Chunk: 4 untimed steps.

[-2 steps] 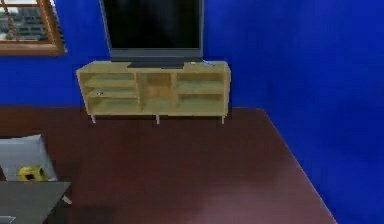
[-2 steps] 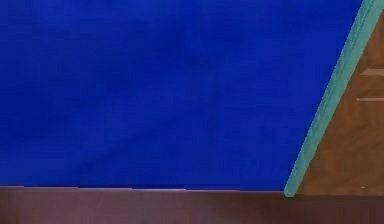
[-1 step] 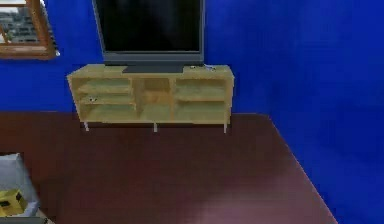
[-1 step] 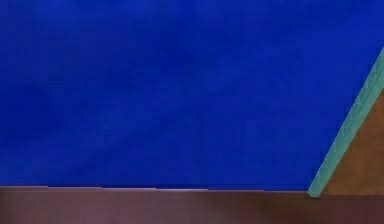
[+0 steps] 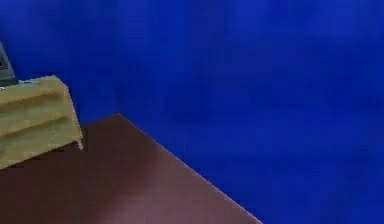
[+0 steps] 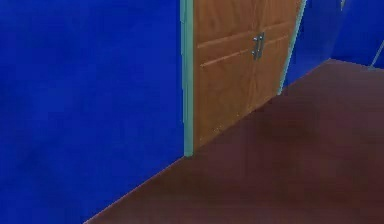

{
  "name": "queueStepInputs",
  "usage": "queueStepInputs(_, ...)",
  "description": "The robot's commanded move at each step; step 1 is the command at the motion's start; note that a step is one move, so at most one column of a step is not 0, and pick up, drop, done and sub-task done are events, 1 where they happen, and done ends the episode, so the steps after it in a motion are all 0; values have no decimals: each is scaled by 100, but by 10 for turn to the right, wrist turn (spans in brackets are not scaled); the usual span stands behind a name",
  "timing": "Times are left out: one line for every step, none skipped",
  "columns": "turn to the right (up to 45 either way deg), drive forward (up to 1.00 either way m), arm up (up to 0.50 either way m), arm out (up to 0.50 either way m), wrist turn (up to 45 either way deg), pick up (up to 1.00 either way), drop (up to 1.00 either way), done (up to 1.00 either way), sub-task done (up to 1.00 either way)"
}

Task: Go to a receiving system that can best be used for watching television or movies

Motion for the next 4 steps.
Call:
queueStepInputs(450,0,0,0,0,0,0,0,0)
queueStepInputs(0,20,0,0,0,0,0,0,0)
queueStepInputs(-450,0,0,0,0,0,0,0,0)
queueStepInputs(-180,0,0,0,0,0,0,0,0)
